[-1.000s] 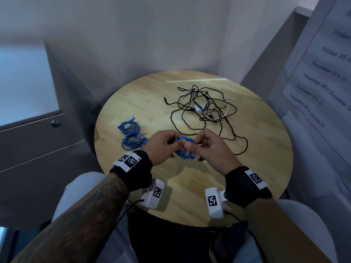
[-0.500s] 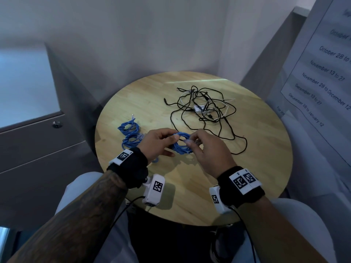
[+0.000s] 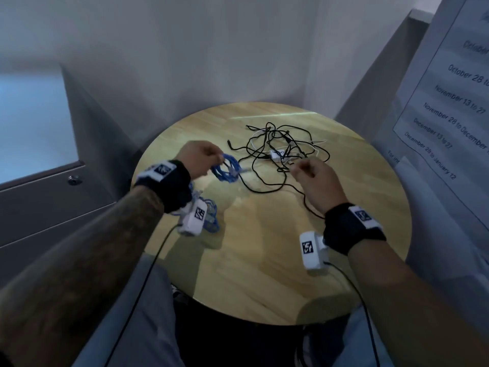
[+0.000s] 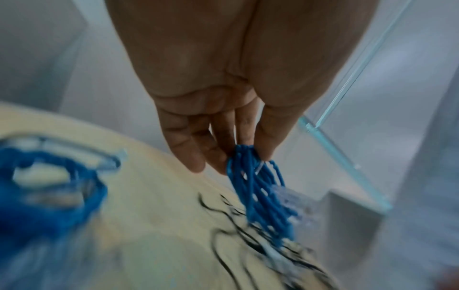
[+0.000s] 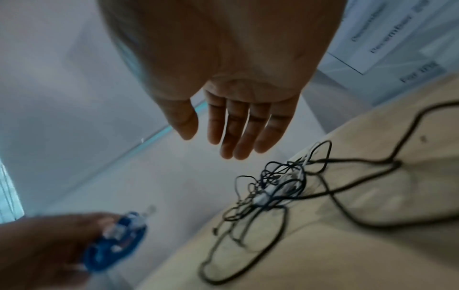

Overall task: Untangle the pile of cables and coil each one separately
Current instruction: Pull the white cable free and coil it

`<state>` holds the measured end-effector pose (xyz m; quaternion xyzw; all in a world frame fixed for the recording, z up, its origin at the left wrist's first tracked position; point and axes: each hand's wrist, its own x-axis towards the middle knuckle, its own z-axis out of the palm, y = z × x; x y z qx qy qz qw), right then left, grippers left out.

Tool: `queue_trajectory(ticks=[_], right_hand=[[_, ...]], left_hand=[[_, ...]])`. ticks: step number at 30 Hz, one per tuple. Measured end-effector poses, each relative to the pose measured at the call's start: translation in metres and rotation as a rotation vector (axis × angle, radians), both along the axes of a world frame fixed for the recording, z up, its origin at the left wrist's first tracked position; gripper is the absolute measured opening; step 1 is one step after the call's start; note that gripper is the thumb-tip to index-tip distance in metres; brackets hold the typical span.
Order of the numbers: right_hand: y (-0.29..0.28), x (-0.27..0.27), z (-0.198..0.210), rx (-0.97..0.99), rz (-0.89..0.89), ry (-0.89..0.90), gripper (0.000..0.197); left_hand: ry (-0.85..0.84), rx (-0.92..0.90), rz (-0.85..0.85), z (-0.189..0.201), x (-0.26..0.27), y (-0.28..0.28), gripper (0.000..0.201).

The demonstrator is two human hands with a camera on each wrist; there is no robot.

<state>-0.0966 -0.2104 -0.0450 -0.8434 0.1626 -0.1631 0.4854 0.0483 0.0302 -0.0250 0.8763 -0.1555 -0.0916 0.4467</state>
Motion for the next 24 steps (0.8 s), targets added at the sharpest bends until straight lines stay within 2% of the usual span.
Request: queue_trajectory(ticks=[2, 8, 11, 14, 18, 21, 22, 24], right_hand=[[-0.012, 0.022, -0.004, -0.116, -0.001, 0.057, 0.009], [-0.002, 0.102, -0.022, -0.533, 0.208, 0.272, 0.01], [0.005, 0.139, -0.032, -0.671, 0.282, 0.396, 0.024], [0.005, 0.156, -0.045, -0.731, 0.349, 0.486, 0.036], [0.004, 0.154, -0.051, -0.737, 0.317, 0.481, 0.025], [0.001, 0.136, -0.051, -0.677, 0.29, 0.505, 0.041], [-0.001, 0.128, -0.052, -0.679, 0.287, 0.515, 0.045], [-0.004, 0.11, -0.052, -0.694, 0.281, 0.548, 0.041]], left_hand=[[-0.022, 0.136, 0.039, 0.004, 0.032, 0.002, 0.016], [-0.07, 0.546, 0.051, -0.011, 0.09, -0.005, 0.028], [-0.05, 0.66, 0.03, -0.026, 0.108, -0.013, 0.035], [-0.011, 0.693, 0.002, -0.04, 0.12, -0.018, 0.027], [0.035, 0.82, -0.064, -0.054, 0.127, -0.019, 0.031], [-0.084, 0.849, 0.003, -0.048, 0.129, -0.025, 0.039], [-0.151, 0.813, 0.001, -0.042, 0.127, -0.033, 0.039], [-0.223, 0.68, -0.06, -0.031, 0.119, -0.054, 0.036]])
